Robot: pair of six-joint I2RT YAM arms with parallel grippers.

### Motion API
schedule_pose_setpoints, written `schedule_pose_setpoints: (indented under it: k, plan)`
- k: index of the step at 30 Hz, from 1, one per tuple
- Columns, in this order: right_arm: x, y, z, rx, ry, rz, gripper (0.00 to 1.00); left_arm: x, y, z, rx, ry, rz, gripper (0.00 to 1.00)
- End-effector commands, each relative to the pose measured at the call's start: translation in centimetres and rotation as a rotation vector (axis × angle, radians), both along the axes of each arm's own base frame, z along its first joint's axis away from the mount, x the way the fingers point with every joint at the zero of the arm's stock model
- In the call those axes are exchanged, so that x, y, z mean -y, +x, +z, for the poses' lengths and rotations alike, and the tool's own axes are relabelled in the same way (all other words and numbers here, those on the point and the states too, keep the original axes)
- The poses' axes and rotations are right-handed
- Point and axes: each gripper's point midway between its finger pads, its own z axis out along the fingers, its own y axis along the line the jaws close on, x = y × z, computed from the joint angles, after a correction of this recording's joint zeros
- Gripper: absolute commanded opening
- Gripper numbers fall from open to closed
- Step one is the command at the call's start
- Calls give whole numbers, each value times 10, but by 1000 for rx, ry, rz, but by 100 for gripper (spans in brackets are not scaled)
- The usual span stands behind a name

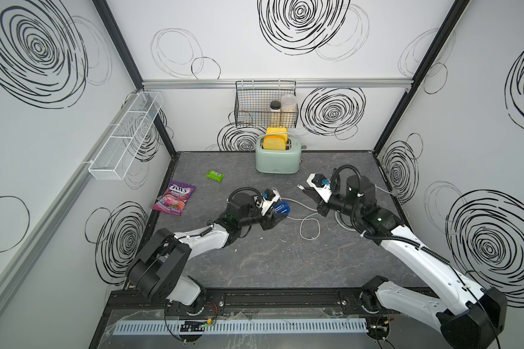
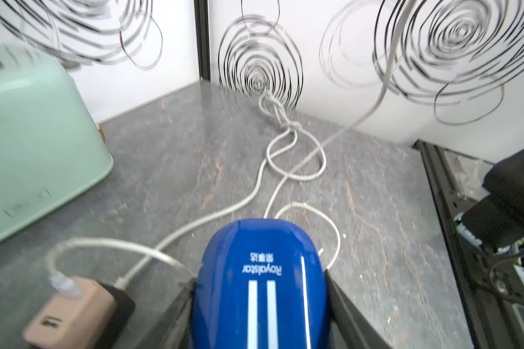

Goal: Charge the electric shaver
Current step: Pick up the electric shaver from the center of the board, then insert the charging cable into the electric shaver.

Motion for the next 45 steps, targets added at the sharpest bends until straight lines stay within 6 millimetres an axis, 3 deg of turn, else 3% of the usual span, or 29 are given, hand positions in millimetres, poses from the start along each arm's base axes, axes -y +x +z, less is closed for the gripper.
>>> schedule_pose_setpoints:
  k: [1, 5, 12, 17, 25, 45]
  plan:
    - [-2, -19, -16, -143, -50, 67, 0, -5, -13, 35, 74, -24, -158, 0]
    - [-2, -25, -16, -130, -70, 95, 0, -17, -21, 48, 181, 34, -238, 0]
    - [-15, -49, -40, -173, -215, 184, 0, -31, -52, 39, 316, 87, -372, 0]
    - [-31, -62, -42, -177, -236, 252, 0, -36, -70, 41, 375, 45, -450, 0]
    - [-41, -74, -51, -195, -258, 298, 0, -34, -71, 38, 375, 51, -484, 0]
    - [-49, -74, -63, -186, -279, 320, 0, -31, -73, 32, 358, 54, -485, 0]
